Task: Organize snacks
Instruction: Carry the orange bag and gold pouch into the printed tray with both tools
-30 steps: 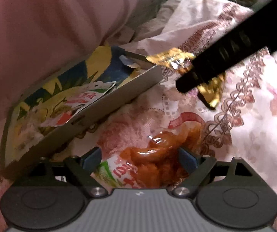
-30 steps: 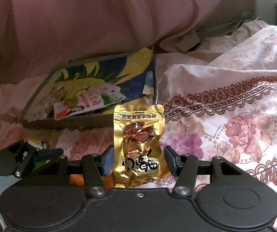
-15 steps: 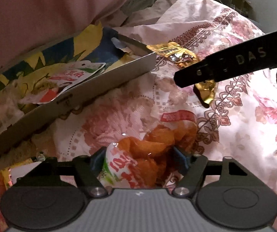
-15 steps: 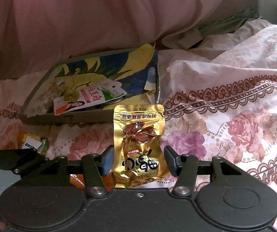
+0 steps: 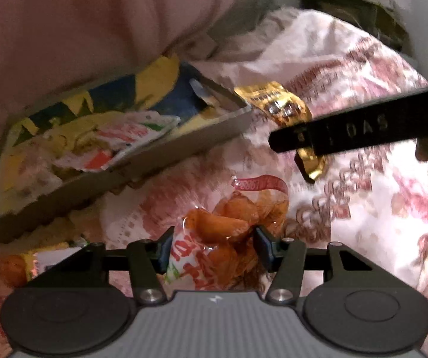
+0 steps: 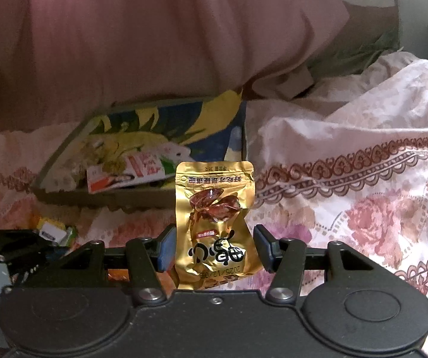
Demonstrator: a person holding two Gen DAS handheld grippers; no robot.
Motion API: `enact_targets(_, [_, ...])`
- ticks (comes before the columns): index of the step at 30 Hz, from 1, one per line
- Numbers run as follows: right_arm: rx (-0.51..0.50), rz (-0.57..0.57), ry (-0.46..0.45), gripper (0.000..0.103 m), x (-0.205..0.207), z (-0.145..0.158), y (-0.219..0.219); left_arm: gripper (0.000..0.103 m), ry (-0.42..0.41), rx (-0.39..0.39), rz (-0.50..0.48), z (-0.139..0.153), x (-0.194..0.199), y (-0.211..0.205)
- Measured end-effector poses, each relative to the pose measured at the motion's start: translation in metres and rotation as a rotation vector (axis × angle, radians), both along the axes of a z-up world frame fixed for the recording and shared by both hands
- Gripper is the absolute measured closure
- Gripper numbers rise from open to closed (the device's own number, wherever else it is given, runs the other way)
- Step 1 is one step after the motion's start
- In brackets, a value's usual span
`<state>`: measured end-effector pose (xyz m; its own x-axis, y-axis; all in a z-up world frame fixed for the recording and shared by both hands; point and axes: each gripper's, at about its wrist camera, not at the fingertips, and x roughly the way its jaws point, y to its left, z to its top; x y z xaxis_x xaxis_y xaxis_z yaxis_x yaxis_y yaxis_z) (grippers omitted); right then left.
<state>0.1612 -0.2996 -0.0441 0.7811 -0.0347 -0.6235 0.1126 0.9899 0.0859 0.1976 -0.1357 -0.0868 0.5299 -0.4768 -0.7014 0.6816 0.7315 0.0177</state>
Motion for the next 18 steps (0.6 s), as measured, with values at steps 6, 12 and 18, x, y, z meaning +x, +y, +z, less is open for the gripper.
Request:
enact_targets(6, [-0.015,-0.015,-0.061,0.046,0.0,0.007,-0.002,0.044,-0.068,-0.102,0.107,0.027,0.009,0.014])
enact_targets(12, [-0.039,-0.003,-0.09,0.046,0.019,0.007,0.001,0.044,-0.121,-0.189,0.25,0.045,0.046,0.03])
enact_targets(18, [-0.08,0.029,-0.088,0.046,0.046,0.003,0.015,0.044,-0.137,-0.209,0.412,0.051,0.087,0.056])
